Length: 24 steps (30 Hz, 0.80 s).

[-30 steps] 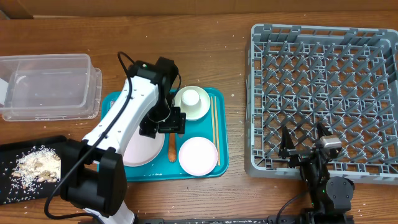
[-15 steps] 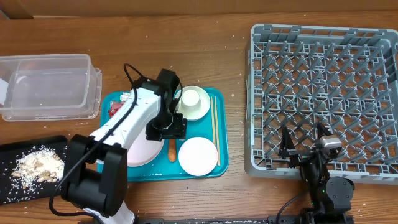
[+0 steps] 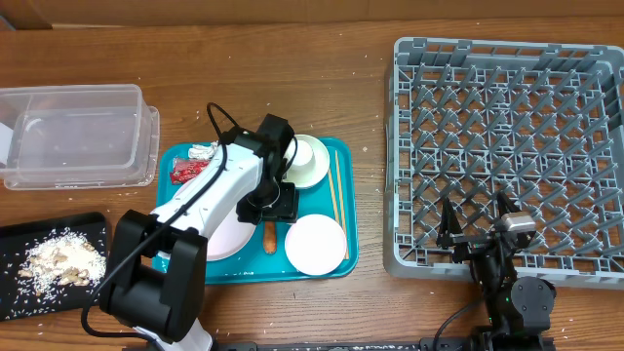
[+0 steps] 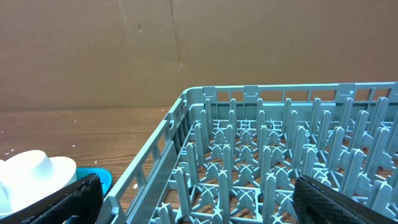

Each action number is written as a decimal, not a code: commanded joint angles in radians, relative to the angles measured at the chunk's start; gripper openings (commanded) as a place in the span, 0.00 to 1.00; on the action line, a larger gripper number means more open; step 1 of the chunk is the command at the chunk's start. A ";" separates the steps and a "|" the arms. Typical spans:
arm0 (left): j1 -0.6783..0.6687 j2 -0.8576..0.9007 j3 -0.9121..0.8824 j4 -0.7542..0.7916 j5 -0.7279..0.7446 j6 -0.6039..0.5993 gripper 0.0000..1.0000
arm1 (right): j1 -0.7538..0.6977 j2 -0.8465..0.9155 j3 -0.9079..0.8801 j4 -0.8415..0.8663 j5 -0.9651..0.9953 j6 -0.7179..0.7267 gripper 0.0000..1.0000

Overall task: Sort waste into correct bins and load items into the dishwasher
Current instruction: 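Lower the left gripper onto the carrot and grasp it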

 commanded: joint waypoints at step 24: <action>-0.010 0.006 -0.118 0.114 -0.031 -0.082 0.56 | 0.004 -0.008 -0.010 0.005 0.009 0.004 1.00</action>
